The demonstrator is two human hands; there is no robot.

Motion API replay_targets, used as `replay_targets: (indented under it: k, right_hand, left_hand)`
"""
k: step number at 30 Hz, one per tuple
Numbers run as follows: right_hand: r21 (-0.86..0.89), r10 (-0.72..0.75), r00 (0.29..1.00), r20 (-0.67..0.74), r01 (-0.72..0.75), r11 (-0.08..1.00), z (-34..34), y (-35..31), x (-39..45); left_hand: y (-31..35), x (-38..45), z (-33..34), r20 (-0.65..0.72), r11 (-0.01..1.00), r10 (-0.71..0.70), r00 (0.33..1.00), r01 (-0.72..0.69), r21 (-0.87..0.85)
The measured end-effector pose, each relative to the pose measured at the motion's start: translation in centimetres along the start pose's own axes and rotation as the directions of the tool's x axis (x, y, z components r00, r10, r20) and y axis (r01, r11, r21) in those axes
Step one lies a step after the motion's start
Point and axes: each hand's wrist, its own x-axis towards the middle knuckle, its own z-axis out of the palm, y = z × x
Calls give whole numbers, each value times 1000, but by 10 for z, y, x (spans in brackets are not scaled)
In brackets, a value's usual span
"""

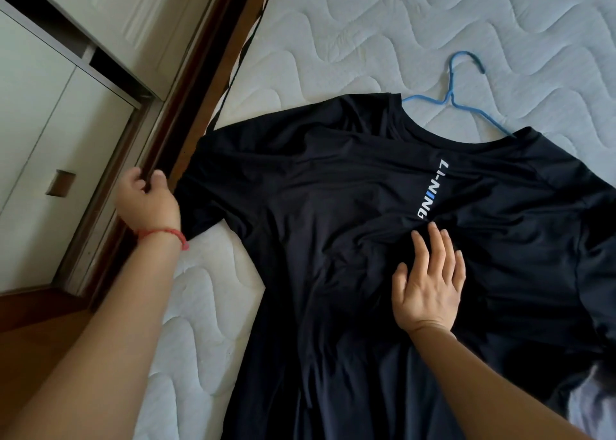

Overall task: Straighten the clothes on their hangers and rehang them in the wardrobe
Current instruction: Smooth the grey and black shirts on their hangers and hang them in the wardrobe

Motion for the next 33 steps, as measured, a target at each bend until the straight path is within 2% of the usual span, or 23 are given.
replay_targets:
  k: [3,5,8,10,14,17,20,23,26,30,32,33]
  right_hand:
    - [3,1,1000,2,-1,1000,-1,0,0]
    - [8,0,1000,1,0,1000,-2,0,0]
    - [33,9,1000,5,-9,999,-4,0,0]
    - [56,11,1000,-3,-11,998,-6,0,-2]
    - [146,20,999,25,-24,989,-14,0,-3]
    - [278,-7,996,93,-19,960,-27,4,-12]
    - [333,62,991,122,-99,938,-43,20,-54]
    - [229,180,977,113,-202,952,-53,49,-118]
    - [154,269,957,109,-283,947,-61,79,-163]
    - [197,421,894,154,-445,874,-74,98,-188]
    - [234,503,851,153,-525,818,-79,98,-191]
    - [256,549,823,146,-568,782,-81,96,-191]
  left_hand:
    - [-20,-59,-5,49,980,196,979,-198,24]
    - [-38,-103,-13,129,972,228,965,-234,30]
    - [-67,-157,-31,232,978,168,958,-192,83]
    - [-85,-178,-45,320,965,191,928,-237,112]
    - [-94,-188,-59,456,958,170,874,-256,134]
    - [-96,-187,-60,533,947,98,840,-244,209]
    - [-105,-184,-57,602,925,88,793,-289,246]
    - [-108,-182,-61,576,932,88,813,-271,240]
    - [-112,-168,-80,438,949,117,891,-230,216]
    - [-120,-144,-110,285,943,165,944,-236,233]
    - [-125,-141,-118,300,936,157,941,-239,257]
    - [-127,-142,-120,322,946,107,941,-195,257]
